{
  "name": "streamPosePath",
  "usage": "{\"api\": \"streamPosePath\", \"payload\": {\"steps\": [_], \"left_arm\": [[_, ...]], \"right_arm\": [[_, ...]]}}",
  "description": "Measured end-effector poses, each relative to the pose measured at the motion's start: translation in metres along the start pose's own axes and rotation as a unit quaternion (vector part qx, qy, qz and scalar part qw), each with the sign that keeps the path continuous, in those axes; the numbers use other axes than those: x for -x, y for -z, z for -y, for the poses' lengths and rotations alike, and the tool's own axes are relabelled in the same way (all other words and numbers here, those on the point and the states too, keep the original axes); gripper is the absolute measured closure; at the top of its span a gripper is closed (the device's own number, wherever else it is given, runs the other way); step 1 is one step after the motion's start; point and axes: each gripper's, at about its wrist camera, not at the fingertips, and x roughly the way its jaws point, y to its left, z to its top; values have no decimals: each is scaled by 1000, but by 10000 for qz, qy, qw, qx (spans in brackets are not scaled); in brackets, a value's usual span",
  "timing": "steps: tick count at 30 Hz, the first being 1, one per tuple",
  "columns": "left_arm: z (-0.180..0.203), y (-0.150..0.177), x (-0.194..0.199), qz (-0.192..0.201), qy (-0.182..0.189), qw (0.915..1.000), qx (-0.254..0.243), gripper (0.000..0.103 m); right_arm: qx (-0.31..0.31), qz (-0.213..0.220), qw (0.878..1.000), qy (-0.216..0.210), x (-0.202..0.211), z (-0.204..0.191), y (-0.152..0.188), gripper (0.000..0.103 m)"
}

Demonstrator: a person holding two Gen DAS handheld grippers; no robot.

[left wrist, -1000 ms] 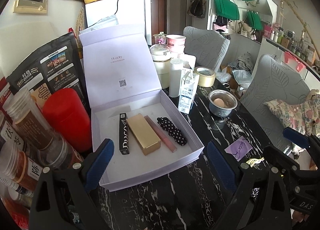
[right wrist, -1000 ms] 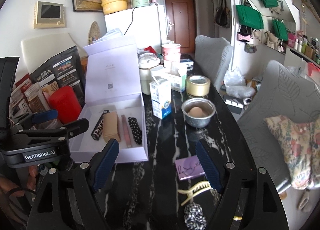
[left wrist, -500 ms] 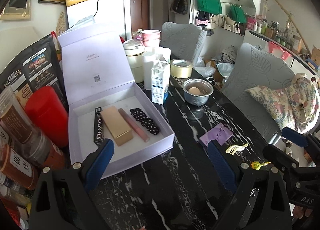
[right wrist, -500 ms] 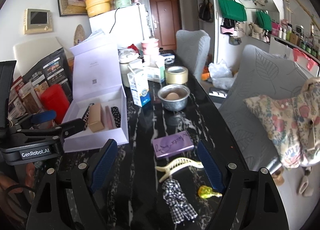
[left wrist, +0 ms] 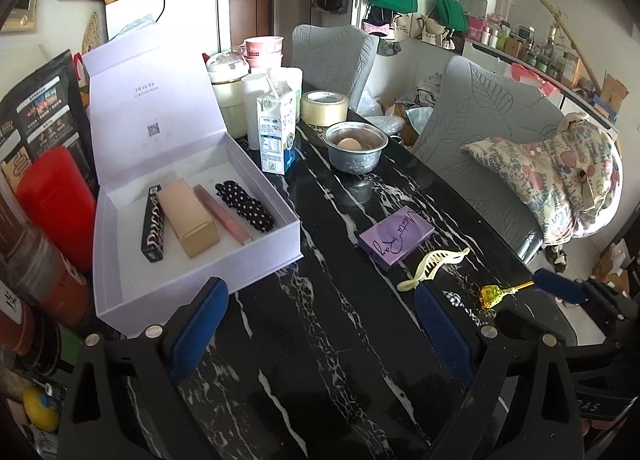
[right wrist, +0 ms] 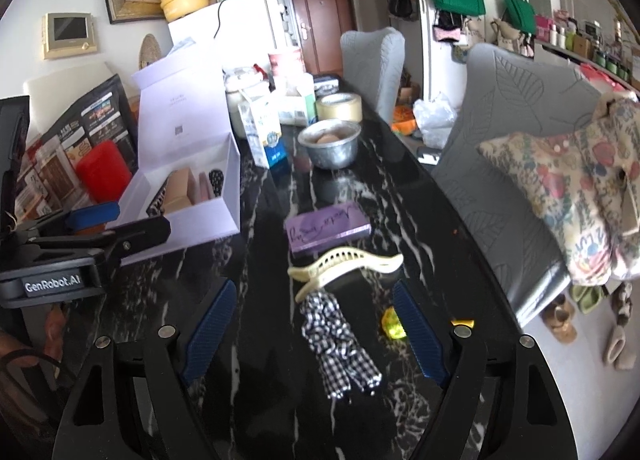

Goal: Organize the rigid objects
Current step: 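Grasp the cream claw clip with the left gripper while the right grasps the gingham scrunchie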

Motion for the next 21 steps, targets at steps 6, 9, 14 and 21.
{"api": "streamPosePath", "payload": {"steps": [6,9,14,21], "left_arm": [[3,16,-14,-252,70,9996,-66,7],[5,22,-20,-339,155,9993,-85,7],[9,23,-25,-355,212,9991,-117,7],[12,20,-29,-314,287,9990,-143,7]], "right_arm": [[-35,-346,9994,-28,-19,10,22,38],[-20,-488,9988,-57,-28,12,31,40],[32,-584,9982,-115,-41,15,37,42],[135,-706,9974,-97,-58,17,40,46]]}}
